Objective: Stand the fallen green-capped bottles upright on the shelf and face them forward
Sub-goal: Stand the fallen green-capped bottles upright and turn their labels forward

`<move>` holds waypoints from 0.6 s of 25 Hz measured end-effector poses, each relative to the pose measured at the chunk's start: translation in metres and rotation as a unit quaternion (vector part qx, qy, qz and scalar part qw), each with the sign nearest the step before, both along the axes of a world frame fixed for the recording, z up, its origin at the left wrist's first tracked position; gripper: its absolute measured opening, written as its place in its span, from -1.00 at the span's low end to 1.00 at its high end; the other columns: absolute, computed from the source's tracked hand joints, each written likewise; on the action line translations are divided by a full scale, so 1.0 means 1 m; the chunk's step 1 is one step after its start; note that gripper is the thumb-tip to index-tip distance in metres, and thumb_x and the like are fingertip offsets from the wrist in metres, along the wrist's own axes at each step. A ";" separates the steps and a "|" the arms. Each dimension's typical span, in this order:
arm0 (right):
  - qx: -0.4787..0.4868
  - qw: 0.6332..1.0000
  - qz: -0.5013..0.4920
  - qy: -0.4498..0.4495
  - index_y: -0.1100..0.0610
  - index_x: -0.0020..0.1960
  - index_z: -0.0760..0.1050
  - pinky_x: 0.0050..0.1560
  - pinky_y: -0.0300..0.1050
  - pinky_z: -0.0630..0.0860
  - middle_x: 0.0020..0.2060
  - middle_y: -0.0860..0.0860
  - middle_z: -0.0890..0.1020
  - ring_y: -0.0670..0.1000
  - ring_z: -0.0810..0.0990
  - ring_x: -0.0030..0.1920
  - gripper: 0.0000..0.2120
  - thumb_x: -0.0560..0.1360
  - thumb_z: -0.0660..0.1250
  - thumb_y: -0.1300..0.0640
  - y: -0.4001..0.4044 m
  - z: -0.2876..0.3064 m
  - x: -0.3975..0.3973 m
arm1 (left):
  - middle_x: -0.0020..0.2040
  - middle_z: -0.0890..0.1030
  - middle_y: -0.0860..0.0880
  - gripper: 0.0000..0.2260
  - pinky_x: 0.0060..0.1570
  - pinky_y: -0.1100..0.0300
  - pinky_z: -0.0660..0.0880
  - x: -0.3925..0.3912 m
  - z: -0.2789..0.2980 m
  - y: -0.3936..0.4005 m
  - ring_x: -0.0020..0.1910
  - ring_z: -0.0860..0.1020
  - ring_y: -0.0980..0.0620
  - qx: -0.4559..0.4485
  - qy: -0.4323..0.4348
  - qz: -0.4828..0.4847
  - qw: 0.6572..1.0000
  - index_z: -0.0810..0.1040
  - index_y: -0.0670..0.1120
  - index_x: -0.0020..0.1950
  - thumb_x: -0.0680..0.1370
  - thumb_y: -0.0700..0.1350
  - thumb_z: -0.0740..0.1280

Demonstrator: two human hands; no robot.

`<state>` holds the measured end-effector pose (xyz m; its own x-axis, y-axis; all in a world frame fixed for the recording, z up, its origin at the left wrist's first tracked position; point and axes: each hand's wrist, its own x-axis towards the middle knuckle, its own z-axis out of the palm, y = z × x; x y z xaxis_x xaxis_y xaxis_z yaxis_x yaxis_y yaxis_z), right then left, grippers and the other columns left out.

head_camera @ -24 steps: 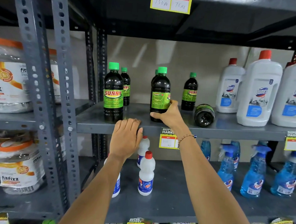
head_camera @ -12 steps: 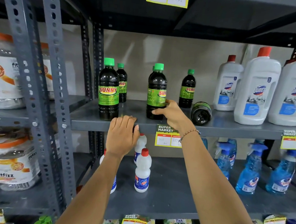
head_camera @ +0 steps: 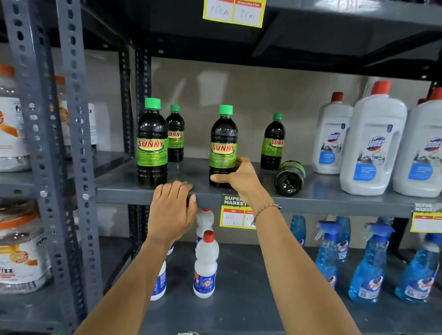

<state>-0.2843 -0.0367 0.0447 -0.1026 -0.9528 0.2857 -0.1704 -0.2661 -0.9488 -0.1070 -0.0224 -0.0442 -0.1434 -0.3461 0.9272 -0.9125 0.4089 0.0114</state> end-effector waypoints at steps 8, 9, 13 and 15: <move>0.005 1.000 -0.009 0.027 0.24 0.35 0.31 0.28 0.04 0.49 0.18 0.13 0.59 0.10 0.57 0.19 -0.20 0.21 0.60 0.29 0.001 0.001 0.001 | 0.03 0.62 -0.10 -0.81 0.02 0.05 0.46 -0.017 0.027 0.016 0.00 0.58 -0.11 0.030 0.064 -0.082 0.994 0.54 -0.16 0.03 0.58 -0.13 0.18; 0.008 0.999 0.003 0.033 0.26 0.35 0.32 0.30 0.05 0.48 0.19 0.15 0.59 0.12 0.57 0.21 -0.22 0.22 0.60 0.29 0.001 0.003 0.001 | 0.12 0.60 -0.10 -0.81 0.06 0.06 0.46 -0.024 0.038 0.015 0.09 0.55 -0.10 0.060 0.090 -0.106 0.988 0.52 -0.15 0.12 0.57 -0.13 0.22; 0.028 0.995 0.081 0.052 0.26 0.36 0.36 0.37 0.06 0.41 0.23 0.20 0.58 0.15 0.53 0.28 -0.40 0.36 0.47 0.37 0.003 0.011 -0.012 | 0.47 0.35 -0.10 -0.44 0.38 0.06 0.29 -0.037 0.092 -0.011 0.42 0.34 -0.07 0.405 0.186 -0.239 0.863 0.22 -0.15 0.50 0.55 -0.08 0.34; 0.031 0.991 0.103 0.075 0.26 0.37 0.39 0.40 0.05 0.39 0.25 0.21 0.58 0.15 0.52 0.30 -0.45 0.41 0.42 0.41 0.002 0.012 -0.019 | 0.42 0.44 -0.09 -0.49 0.39 0.03 0.32 -0.035 0.101 -0.024 0.36 0.42 -0.03 0.505 0.193 -0.322 0.777 0.30 -0.10 0.46 0.54 -0.11 0.37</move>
